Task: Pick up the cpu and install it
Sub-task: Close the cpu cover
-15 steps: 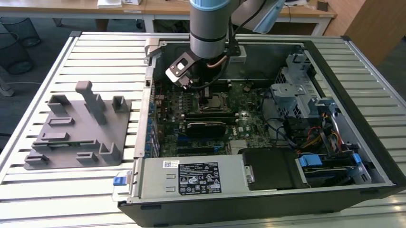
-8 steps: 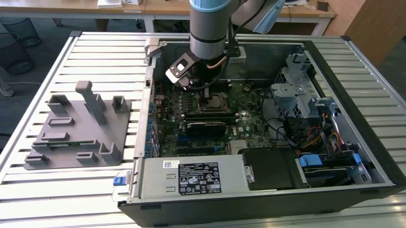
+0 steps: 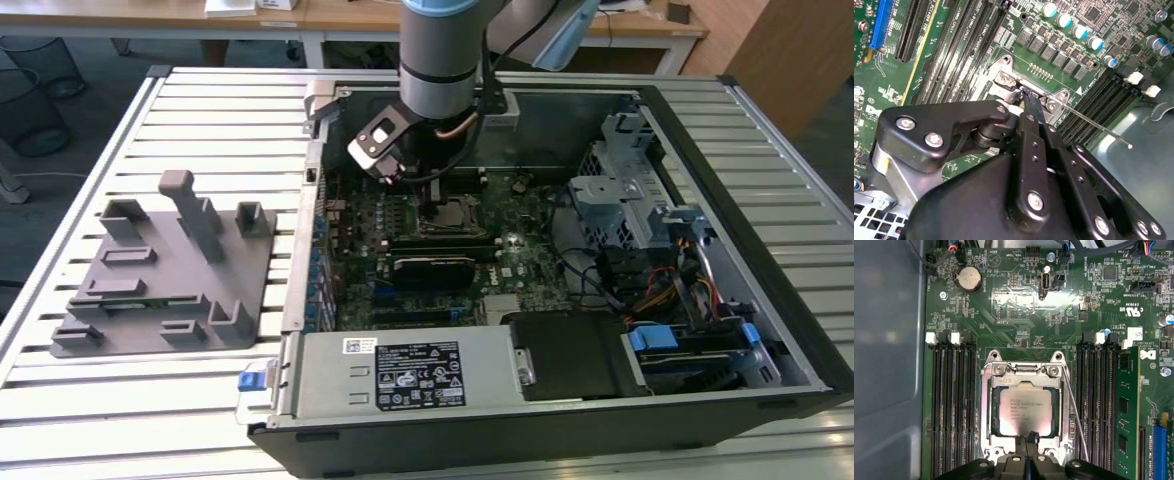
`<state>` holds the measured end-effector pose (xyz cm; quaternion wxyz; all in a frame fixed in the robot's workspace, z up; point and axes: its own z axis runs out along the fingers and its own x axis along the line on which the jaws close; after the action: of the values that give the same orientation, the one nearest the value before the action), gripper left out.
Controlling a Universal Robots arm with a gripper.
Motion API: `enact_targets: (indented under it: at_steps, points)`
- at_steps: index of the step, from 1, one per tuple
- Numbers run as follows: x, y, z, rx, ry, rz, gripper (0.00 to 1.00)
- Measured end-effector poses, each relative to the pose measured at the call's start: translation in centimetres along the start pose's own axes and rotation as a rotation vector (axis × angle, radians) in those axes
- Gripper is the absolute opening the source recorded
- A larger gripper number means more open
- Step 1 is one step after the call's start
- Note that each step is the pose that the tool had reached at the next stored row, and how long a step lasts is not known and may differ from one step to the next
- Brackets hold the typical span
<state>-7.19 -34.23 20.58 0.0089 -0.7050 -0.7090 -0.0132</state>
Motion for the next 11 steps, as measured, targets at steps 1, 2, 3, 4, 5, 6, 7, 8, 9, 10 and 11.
enact_targets:
  at_steps: [1, 2, 3, 4, 5, 6, 7, 8, 9, 10, 11]
  points:
    - [0.0, 0.0, 0.0, 0.0001, -0.0001, 0.0, 0.11]
    - [-0.04, 0.03, -0.02, 0.0004, -0.0004, 0.0, 0.11]
    - [-0.11, 0.13, -0.02, 0.0005, -0.0004, 0.0, 0.11]
    - [-0.2, 0.22, -0.02, 0.0005, -0.0003, 0.0, 0.11]
    - [-0.32, 0.28, -0.02, 0.0007, -0.0003, 0.0, 0.11]
    - [-0.43, 0.32, -0.03, 0.0008, -0.0003, 0.0, 0.11]
    - [-0.5, 0.38, -0.03, 0.0007, -0.0002, 0.0, 0.11]
    - [-0.51, 0.46, -0.02, 0.0006, -0.0002, 0.0, 0.11]
    - [-0.51, 0.59, -0.02, 0.0007, -0.0003, 0.0, 0.11]
    - [-0.51, 0.72, -0.02, 0.0006, -0.0002, 0.0, 0.11]
    - [-0.52, 0.82, -0.02, 0.0007, -0.0002, 0.0, 0.11]
